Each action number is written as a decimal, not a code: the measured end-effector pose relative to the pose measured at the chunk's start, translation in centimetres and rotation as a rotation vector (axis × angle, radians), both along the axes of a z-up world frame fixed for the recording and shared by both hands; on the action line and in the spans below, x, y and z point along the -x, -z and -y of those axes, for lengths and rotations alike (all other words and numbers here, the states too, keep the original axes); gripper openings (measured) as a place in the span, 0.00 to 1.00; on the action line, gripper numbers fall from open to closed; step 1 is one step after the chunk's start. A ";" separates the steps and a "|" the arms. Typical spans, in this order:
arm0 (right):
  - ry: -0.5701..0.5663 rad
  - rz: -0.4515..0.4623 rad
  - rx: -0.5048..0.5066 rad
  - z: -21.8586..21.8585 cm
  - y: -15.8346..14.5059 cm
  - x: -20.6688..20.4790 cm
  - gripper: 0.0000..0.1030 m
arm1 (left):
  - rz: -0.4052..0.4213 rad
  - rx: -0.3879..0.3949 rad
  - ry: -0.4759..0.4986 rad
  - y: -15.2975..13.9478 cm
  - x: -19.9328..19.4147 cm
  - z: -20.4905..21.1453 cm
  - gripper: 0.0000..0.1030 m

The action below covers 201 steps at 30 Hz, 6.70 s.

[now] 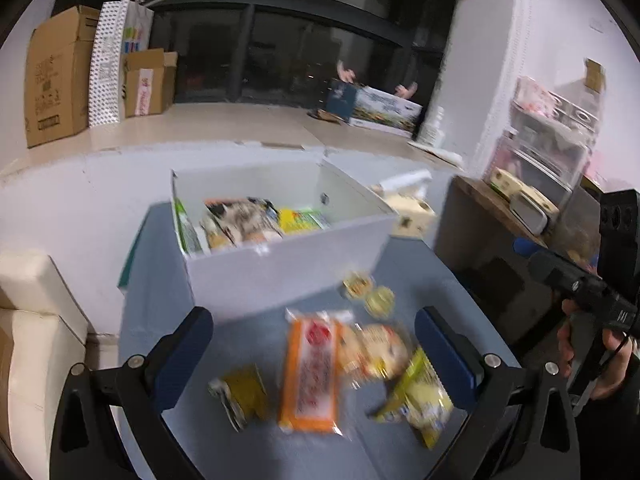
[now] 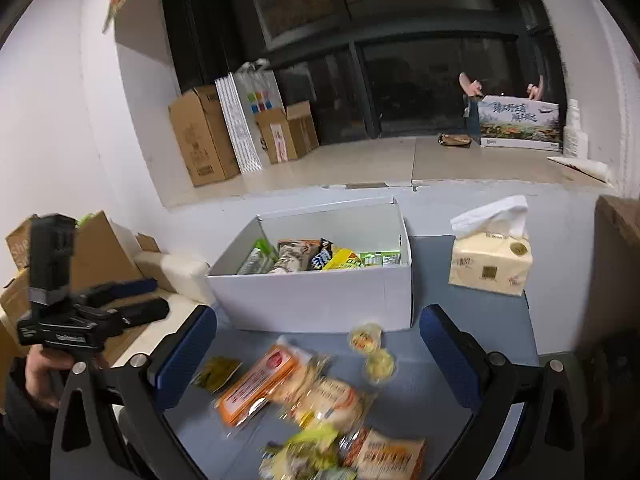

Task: Organize snacks
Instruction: 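Move both tools back over the remaining snacks, then grasp orange cake pack with left tool while right tool grasps yellow bag, drop both in box, then move both tools back over the remaining snacks on the table, then grasp yellow chip bag with left tool while right tool grasps round cake, drop both in box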

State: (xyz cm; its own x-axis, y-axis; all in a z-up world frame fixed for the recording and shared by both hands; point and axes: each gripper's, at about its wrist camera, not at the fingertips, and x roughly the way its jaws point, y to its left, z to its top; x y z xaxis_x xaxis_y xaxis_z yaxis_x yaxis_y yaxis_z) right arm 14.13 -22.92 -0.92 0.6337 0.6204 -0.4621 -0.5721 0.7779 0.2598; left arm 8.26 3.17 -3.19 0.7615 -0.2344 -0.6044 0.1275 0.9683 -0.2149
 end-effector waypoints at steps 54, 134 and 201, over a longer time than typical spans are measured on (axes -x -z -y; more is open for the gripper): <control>-0.205 -0.141 0.453 -6.0 12.2 4.6 1.00 | -0.092 -0.006 0.173 3.8 0.8 0.0 0.61; -0.089 0.144 0.145 -0.2 2.9 9.1 1.00 | -0.126 -0.079 -0.009 7.0 2.7 -2.0 1.00; -0.047 -0.034 0.164 -6.2 1.7 -3.0 0.77 | 0.137 0.021 -0.070 -2.1 -2.0 -5.3 0.38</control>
State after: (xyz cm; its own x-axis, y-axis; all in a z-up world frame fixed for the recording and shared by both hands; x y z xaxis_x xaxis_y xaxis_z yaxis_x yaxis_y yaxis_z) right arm 17.09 -16.68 -2.62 0.5881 0.5635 -0.5801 -0.6017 0.7842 0.1518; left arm 10.23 8.42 -1.05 0.8513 -0.1900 -0.4891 0.0899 0.9712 -0.2208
